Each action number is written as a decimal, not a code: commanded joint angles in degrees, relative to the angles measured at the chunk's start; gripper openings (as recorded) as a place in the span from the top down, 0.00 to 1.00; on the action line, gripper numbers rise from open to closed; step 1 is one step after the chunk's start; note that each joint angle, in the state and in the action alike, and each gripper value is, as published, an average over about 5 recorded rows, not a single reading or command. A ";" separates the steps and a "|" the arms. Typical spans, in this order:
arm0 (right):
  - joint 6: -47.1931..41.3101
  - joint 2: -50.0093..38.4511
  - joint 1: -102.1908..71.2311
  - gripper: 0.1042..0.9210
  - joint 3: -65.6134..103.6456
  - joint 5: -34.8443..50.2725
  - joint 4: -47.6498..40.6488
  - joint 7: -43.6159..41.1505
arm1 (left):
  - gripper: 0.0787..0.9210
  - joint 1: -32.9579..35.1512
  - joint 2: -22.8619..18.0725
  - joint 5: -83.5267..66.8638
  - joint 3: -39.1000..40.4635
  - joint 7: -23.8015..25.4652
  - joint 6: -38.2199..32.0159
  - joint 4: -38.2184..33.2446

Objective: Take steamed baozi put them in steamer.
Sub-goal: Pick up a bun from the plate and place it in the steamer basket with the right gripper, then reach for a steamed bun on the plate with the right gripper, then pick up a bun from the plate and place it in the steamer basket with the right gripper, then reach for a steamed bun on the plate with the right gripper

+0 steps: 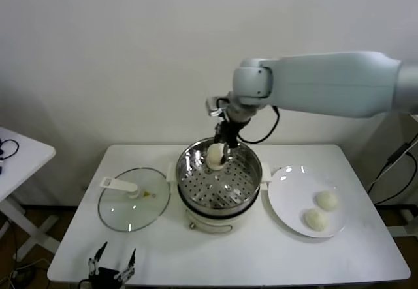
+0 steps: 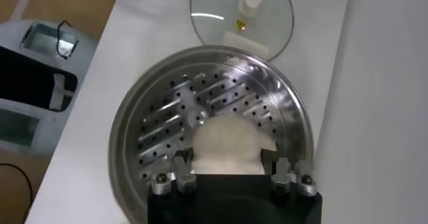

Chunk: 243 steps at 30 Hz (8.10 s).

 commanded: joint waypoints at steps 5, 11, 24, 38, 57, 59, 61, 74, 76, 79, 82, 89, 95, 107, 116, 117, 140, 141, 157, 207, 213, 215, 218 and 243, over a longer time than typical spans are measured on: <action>-0.70 9.64 -11.70 0.31 1.76 -1.90 -11.22 1.16 | 0.12 0.03 -0.33 0.04 -0.22 0.00 -0.16 0.64; -0.44 10.30 -13.75 0.31 1.74 -3.48 -12.54 1.14 | 0.12 -0.18 -0.42 0.03 -0.33 0.02 -0.15 0.83; 1.57 10.86 -15.75 0.30 1.95 -8.65 -14.56 1.28 | 0.12 0.04 -0.38 -0.09 -0.59 -0.04 -0.18 0.76; 3.61 -0.23 -6.47 0.12 1.70 -4.16 -5.76 -0.57 | 0.12 0.66 -0.44 0.47 -0.49 -0.06 0.02 -0.53; 11.21 -34.26 2.02 0.12 -13.88 -24.53 10.10 -10.02 | 0.12 1.78 -0.83 1.48 -0.53 -0.11 -0.06 -1.42; 10.61 -36.29 -0.43 0.12 -13.13 -27.32 10.57 -9.26 | 0.12 1.86 -0.93 1.61 -0.52 -0.14 -0.12 -1.41; 10.06 -37.90 -2.94 0.12 -11.83 -29.69 10.56 -8.59 | 0.12 1.90 -0.99 1.71 -0.57 -0.16 -0.24 -1.36; 8.88 -41.97 -23.18 0.12 2.61 -38.75 5.52 -6.85 | 0.12 2.06 -1.54 2.24 -0.91 -0.26 -0.58 -0.81; 8.86 -41.85 -25.94 0.12 5.17 -39.66 4.56 -6.74 | 0.12 2.10 -1.68 2.35 -0.92 -0.26 -0.57 -0.79; 8.86 -41.36 -28.94 0.12 8.21 -40.72 3.03 -6.60 | 0.12 2.17 -1.88 2.44 -0.98 -0.28 -0.56 -0.79; 8.93 -40.53 -30.82 0.12 10.07 -41.38 1.43 -6.44 | 0.12 2.26 -2.00 2.57 -1.09 -0.30 -0.59 -0.70; 9.19 -38.68 -33.57 0.12 12.72 -42.39 -1.70 -6.36 | 0.12 2.49 -2.27 2.63 -1.36 -0.34 -0.59 -0.66; 9.31 -37.79 -35.06 0.12 13.91 -42.90 -3.37 -6.05 | 0.12 2.45 -2.43 2.72 -1.40 -0.38 -0.66 -0.39; 9.13 -38.02 -35.07 0.15 14.03 -42.95 -3.02 -6.37 | 0.12 2.42 -2.25 2.66 -1.41 -0.39 -0.50 -0.60; 9.22 -38.13 -34.21 0.30 13.92 -43.01 -2.54 -6.34 | 0.12 2.61 -2.05 2.69 -1.24 -0.50 -0.55 -0.77; 9.28 -38.17 -33.91 0.31 13.85 -43.01 -2.39 -6.36 | 0.12 2.65 -2.03 2.69 -1.24 -0.51 -0.57 -0.82; 26.66 -29.85 11.89 0.34 -4.56 -31.62 10.39 -12.78 | 0.12 3.34 -2.21 2.80 -1.76 -0.57 -0.76 -1.86; 27.44 -28.84 13.49 0.34 -4.36 -30.98 11.35 -12.93 | 0.12 3.33 -2.24 2.83 -1.71 -0.58 -0.78 -1.80; 34.23 -11.30 6.77 0.34 9.57 -41.13 19.47 -8.10 | 0.12 3.08 -2.68 3.16 -1.27 -0.90 -0.91 -1.78; 40.10 -11.35 -7.12 0.13 8.58 -54.03 12.45 -7.66 | 0.12 3.49 -2.52 3.14 -1.77 -1.29 -1.13 -1.65; 27.58 -17.49 6.29 0.12 -6.15 -30.01 10.10 -8.89 | 0.12 3.23 -2.40 3.04 -1.63 -1.28 -1.19 -1.30; 22.23 -19.88 8.03 0.12 -8.66 -25.45 8.74 -8.47 | 0.12 2.97 -2.45 3.11 -1.36 -1.27 -1.24 -1.04; 17.06 -23.65 8.26 0.12 -10.74 -21.72 6.83 -8.90 | 0.12 2.86 -2.53 3.20 -0.98 -1.23 -1.28 -1.15; 16.66 -39.73 -31.44 0.12 15.13 -40.59 -15.29 -9.82 | 0.12 4.11 -3.22 4.07 -1.54 -1.34 -1.49 -1.07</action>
